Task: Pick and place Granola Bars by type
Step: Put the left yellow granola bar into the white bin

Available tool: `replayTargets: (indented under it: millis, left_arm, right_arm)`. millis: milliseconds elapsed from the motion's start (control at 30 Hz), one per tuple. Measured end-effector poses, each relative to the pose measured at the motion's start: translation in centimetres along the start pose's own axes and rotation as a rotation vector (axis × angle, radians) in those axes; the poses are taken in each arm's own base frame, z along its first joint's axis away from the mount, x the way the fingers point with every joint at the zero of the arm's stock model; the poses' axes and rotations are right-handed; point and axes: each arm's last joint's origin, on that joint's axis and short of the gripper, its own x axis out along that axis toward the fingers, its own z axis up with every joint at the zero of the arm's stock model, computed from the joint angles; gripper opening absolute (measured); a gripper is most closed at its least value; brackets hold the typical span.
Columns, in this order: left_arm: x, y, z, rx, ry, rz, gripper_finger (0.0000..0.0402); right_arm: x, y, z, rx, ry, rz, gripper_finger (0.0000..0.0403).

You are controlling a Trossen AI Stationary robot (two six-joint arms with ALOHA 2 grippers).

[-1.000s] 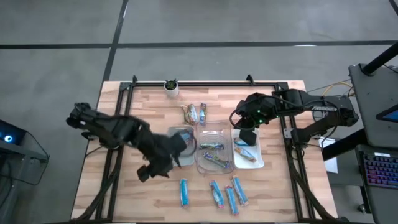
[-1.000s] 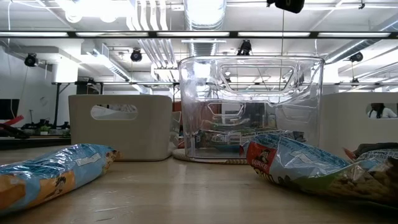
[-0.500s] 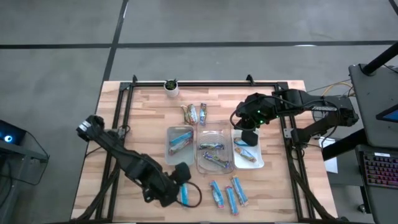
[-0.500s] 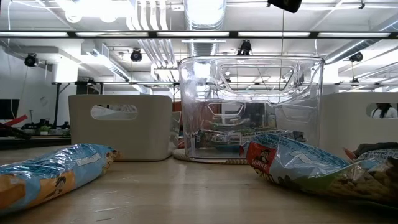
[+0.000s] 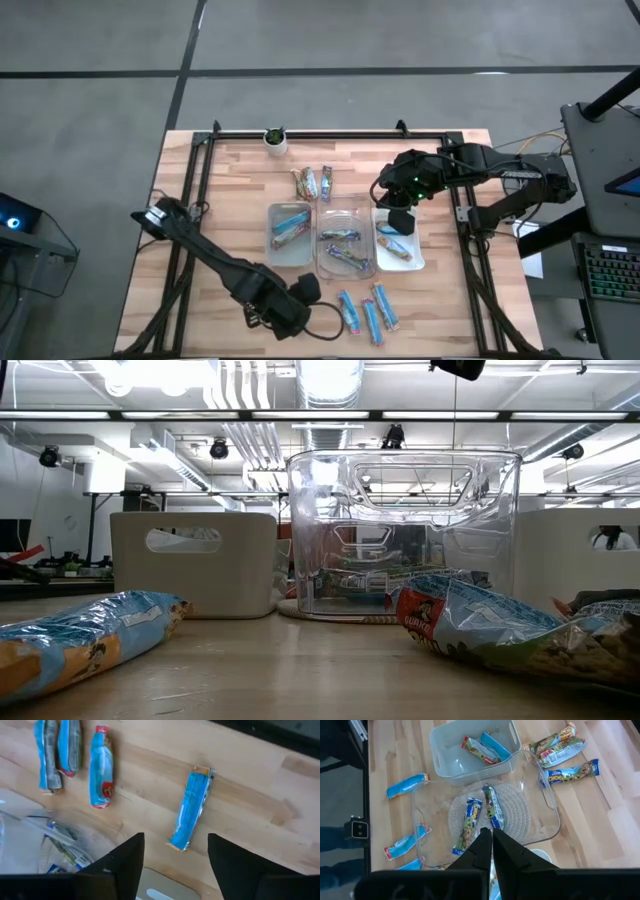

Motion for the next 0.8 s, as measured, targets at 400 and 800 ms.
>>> replayTargets:
  millis: [400, 800]
  left_arm:
    - [4.7, 1.2, -0.3, 0.023, 0.061, -0.099, 0.0198]
    - [9.5, 0.8, 0.0, 0.182, 0.113, -0.191, 0.0197]
  right_arm:
    - [0.0, 0.0, 0.0, 0.026, 0.0, -0.001, 0.0009]
    - [0.0, 0.0, 0.0, 0.027, -0.001, -0.003, 0.0009]
